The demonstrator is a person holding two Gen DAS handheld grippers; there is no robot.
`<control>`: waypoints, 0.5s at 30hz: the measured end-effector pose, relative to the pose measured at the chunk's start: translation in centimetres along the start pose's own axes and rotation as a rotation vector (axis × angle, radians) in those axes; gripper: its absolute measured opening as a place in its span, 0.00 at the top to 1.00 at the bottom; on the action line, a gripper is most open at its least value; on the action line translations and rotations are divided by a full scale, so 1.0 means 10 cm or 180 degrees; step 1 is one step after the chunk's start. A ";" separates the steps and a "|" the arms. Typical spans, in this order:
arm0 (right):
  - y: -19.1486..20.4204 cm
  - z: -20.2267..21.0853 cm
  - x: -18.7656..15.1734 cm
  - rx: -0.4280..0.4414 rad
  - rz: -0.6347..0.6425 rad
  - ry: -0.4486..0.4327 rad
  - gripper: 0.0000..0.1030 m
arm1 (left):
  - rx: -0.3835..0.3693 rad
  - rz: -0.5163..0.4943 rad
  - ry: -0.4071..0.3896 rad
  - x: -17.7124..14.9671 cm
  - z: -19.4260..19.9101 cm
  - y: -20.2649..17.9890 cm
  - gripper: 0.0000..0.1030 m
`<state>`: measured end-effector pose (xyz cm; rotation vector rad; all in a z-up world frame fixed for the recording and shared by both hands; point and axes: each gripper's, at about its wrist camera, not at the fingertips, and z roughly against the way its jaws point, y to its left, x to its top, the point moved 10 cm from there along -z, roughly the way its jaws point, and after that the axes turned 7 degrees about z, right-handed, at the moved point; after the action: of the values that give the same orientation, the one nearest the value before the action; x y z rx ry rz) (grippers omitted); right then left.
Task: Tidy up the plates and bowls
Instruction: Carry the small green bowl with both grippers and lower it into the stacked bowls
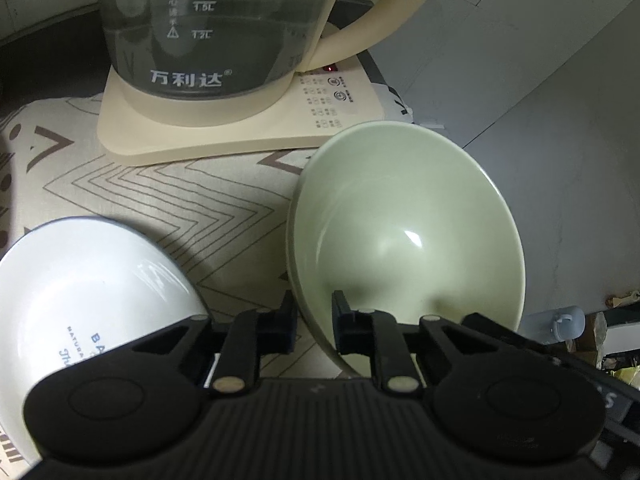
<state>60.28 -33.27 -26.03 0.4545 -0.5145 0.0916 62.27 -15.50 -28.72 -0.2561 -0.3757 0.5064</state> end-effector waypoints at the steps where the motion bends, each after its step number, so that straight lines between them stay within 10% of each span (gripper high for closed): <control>1: 0.00 -0.03 -0.01 0.0009 -0.0006 0.0017 0.56 | -0.0007 0.0000 -0.0003 0.00 0.00 0.00 0.86; 5: 0.06 -0.10 -0.02 0.0042 0.0030 0.0050 0.80 | -0.0032 -0.0018 -0.0011 -0.01 0.01 -0.02 0.87; 15: 0.16 0.16 -0.13 -0.0064 0.0171 -0.0064 0.81 | -0.0104 -0.0091 -0.0040 -0.14 0.25 -0.03 0.87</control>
<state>58.12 -32.55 -24.83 0.4225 -0.5470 0.1335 60.24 -16.07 -26.77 -0.2789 -0.3995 0.4742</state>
